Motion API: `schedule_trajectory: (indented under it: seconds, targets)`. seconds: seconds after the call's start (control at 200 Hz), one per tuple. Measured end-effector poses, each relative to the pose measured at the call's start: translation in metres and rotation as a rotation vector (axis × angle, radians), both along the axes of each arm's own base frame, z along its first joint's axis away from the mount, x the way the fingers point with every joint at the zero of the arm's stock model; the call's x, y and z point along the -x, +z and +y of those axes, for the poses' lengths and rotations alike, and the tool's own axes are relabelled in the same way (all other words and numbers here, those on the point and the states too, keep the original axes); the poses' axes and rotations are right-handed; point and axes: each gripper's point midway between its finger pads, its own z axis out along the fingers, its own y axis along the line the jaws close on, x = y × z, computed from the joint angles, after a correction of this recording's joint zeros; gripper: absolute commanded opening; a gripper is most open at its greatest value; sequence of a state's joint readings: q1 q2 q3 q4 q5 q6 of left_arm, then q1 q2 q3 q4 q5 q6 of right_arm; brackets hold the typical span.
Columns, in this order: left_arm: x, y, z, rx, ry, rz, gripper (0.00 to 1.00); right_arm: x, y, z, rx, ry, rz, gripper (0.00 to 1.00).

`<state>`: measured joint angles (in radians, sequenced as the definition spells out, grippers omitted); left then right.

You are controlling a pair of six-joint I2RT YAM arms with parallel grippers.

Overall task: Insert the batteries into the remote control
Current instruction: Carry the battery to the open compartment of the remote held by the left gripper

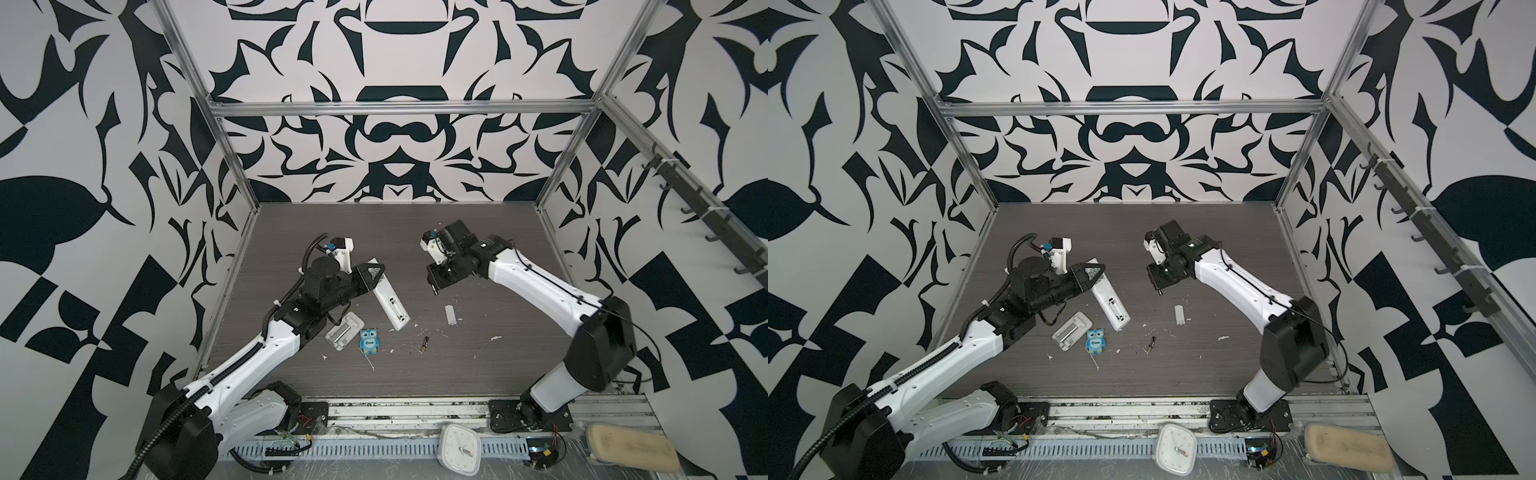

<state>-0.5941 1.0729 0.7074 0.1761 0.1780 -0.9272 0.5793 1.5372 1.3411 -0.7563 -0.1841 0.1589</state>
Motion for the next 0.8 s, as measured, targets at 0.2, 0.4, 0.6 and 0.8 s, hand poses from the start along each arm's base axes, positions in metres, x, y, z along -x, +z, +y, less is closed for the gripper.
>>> schedule_trajectory:
  seconds: [0.2,0.4,0.6,0.8]
  targets:
    - [-0.010,0.013,-0.009,0.018,-0.011,-0.021,0.00,0.022,0.045,-0.001,-0.135,0.012,-0.075,0.00]
    - [-0.015,0.026,-0.017,0.041,-0.030,-0.043,0.00,0.041,0.100,0.013,-0.353,0.058,-0.153,0.00]
    - [-0.016,0.041,-0.022,0.070,-0.044,-0.071,0.00,0.053,0.132,0.032,-0.485,0.138,-0.197,0.00]
    - [-0.016,0.042,-0.028,0.078,-0.059,-0.068,0.00,0.061,0.129,0.052,-0.496,0.212,-0.194,0.00]
